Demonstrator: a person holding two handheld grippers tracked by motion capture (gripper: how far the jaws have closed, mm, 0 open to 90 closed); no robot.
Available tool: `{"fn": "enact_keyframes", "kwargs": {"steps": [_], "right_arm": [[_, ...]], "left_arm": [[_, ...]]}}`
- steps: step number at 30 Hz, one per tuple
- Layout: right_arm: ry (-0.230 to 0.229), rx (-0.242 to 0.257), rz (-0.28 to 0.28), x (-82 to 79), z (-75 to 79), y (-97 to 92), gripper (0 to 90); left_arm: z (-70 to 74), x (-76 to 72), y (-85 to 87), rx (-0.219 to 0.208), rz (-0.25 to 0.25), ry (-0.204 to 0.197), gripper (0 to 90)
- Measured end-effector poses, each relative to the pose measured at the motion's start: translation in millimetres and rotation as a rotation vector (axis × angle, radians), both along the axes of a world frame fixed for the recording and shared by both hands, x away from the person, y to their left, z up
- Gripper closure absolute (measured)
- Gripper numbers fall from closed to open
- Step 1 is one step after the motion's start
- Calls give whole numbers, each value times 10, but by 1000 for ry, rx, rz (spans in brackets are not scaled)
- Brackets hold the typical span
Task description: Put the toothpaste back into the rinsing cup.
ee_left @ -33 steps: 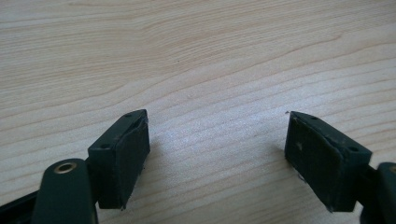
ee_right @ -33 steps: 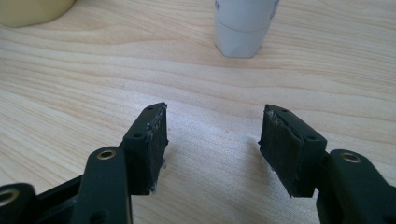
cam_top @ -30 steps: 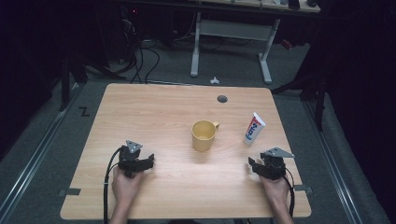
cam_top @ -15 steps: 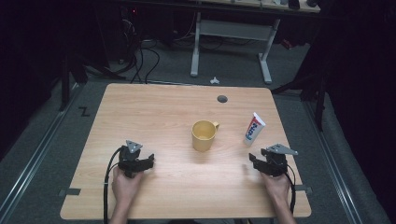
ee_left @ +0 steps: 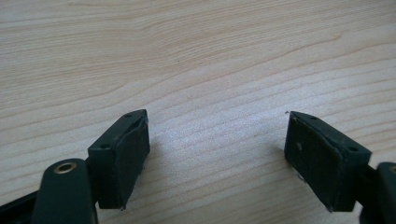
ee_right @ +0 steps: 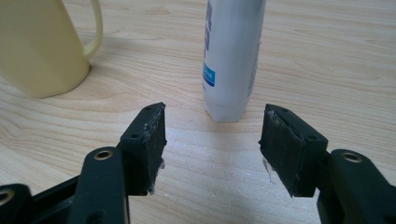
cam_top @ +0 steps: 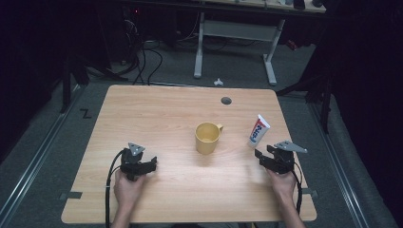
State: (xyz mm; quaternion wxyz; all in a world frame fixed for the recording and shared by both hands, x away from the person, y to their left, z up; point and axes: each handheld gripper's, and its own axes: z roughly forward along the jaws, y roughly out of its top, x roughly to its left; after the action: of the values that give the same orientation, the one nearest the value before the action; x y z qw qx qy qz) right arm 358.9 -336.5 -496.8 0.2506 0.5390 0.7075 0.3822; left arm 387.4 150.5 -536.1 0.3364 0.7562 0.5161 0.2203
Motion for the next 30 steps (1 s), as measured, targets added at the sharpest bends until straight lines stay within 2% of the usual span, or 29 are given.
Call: {"fn": "enact_keyframes", "kwargs": {"steps": [12,15,22,26,30], "right_arm": [[6,39,-15,32,-5,-57,404],[16,37,-14,47,15,-59,407],[-3,40,-8,114,76,-28,406],[13,42,-11,141,74,-22,405],[1,34,-8,168,132,-8,406]], "left_arm": [[0,0,0,0,0,0,225],[0,0,0,0,0,0,225],[0,0,0,-1,0,0,225],[0,0,0,-1,0,0,225],[0,0,1,-1,0,0,226]]}}
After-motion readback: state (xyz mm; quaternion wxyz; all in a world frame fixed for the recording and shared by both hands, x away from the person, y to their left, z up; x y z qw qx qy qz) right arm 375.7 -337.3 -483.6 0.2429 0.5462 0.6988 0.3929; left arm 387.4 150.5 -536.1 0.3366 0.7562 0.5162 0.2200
